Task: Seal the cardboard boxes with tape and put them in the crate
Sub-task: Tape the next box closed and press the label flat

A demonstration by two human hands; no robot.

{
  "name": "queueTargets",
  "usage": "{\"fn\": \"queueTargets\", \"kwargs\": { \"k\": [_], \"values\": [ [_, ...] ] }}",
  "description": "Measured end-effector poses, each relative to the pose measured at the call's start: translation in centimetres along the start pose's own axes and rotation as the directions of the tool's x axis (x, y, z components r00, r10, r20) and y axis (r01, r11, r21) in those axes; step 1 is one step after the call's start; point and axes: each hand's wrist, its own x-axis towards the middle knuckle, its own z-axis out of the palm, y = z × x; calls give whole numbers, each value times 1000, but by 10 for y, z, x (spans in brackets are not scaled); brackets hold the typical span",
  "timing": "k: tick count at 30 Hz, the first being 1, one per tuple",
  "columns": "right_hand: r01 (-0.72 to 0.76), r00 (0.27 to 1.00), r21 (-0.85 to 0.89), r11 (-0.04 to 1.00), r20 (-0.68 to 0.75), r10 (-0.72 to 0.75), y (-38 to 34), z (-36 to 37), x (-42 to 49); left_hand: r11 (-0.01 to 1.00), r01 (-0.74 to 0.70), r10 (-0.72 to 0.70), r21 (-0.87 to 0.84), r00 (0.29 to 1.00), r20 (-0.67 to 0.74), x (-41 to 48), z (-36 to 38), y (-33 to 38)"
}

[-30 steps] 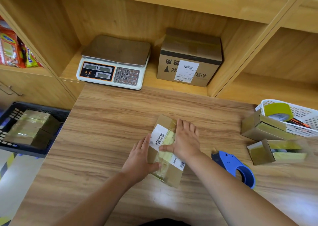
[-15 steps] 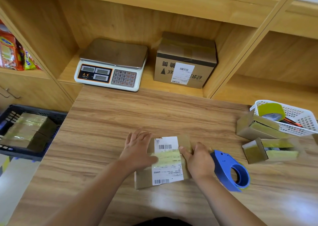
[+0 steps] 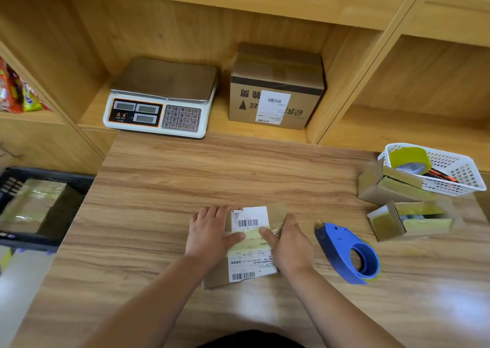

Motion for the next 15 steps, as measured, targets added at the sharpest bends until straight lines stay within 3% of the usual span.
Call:
{"fn": "queueTargets", "kwargs": {
  "k": [11,15],
  "values": [
    [40,998,224,974,-56,-29,20,-11,7,998,-23,21,-67,999,-38,-2,-1,0],
    [42,999,168,985,5,-43,18,-14,4,990,-15,7,-142,999,-53,-4,-3,1]
  ]
}}
